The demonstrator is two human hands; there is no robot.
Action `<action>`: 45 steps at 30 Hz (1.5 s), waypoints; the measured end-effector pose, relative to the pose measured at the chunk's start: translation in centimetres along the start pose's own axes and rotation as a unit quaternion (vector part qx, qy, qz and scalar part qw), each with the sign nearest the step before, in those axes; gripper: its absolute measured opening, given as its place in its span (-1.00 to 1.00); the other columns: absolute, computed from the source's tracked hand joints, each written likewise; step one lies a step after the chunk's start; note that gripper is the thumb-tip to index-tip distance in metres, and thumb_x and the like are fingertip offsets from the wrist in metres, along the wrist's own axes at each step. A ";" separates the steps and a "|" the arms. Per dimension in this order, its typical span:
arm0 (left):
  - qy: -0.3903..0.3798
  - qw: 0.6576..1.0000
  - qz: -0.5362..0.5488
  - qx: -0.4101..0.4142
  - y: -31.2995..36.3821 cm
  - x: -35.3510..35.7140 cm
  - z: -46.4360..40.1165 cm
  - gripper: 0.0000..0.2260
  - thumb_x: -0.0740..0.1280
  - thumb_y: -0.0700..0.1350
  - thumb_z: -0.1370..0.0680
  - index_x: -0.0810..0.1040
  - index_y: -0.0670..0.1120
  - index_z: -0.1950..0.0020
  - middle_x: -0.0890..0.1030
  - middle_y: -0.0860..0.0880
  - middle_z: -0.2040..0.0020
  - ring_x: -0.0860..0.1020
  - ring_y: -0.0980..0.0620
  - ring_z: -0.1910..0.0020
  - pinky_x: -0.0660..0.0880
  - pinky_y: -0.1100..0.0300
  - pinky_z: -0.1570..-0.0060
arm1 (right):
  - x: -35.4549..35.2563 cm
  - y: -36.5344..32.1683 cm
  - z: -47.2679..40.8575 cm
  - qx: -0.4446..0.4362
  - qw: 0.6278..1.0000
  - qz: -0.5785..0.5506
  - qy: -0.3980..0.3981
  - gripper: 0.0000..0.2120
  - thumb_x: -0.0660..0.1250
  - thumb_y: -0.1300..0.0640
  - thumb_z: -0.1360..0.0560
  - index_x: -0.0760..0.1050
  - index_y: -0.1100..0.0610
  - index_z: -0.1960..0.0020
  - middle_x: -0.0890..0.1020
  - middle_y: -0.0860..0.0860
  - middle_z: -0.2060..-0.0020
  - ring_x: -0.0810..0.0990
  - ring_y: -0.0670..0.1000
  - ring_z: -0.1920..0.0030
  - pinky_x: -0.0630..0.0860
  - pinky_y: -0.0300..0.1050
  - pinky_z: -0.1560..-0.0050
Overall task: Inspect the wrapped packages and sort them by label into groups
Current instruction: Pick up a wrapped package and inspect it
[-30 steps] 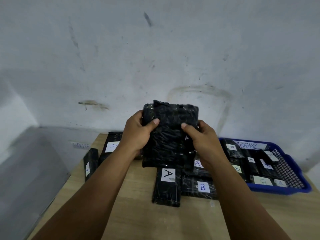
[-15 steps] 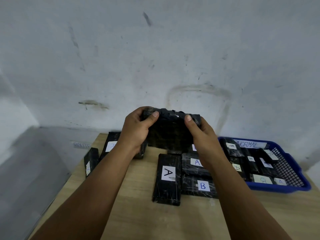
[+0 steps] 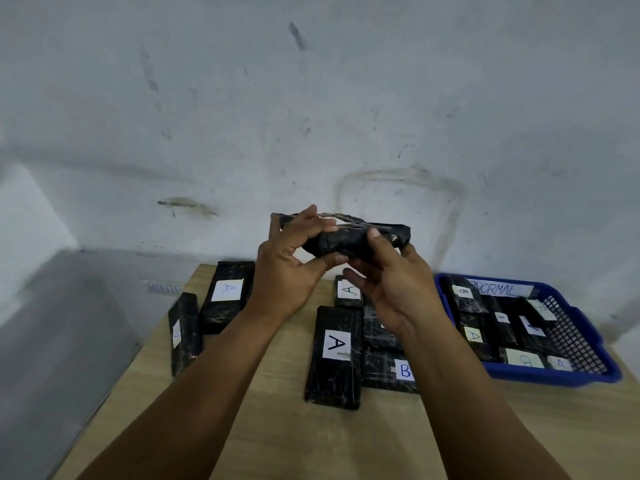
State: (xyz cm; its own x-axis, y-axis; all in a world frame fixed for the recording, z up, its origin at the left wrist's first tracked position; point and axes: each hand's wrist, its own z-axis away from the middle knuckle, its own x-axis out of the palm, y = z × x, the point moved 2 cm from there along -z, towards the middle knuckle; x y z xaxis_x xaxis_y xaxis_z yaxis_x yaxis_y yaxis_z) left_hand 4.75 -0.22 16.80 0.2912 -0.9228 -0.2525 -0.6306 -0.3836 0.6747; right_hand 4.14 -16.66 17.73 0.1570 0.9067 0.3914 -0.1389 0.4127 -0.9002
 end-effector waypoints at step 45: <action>0.019 0.937 0.096 -0.336 -2.4 -2.0 -1.5 -0.80 0.52 -0.07 -0.52 0.68 0.00 -0.13 0.75 0.07 0.02 0.72 0.11 0.03 0.64 0.04 -0.10 | -2.9 -0.2 -2.7 -0.027 0.995 0.097 -0.025 -0.82 0.40 0.32 -0.60 0.61 0.17 -0.18 0.78 0.15 0.05 0.78 0.15 0.09 0.71 0.10 0.13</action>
State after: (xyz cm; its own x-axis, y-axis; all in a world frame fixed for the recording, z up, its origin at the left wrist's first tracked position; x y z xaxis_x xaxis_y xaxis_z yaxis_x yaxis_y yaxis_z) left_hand 6.72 2.64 16.71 0.2526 -0.9654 -0.0653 -0.0834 -0.0889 0.9925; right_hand 6.36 -19.66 16.28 0.0840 0.9724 0.2176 -0.1080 0.2260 -0.9681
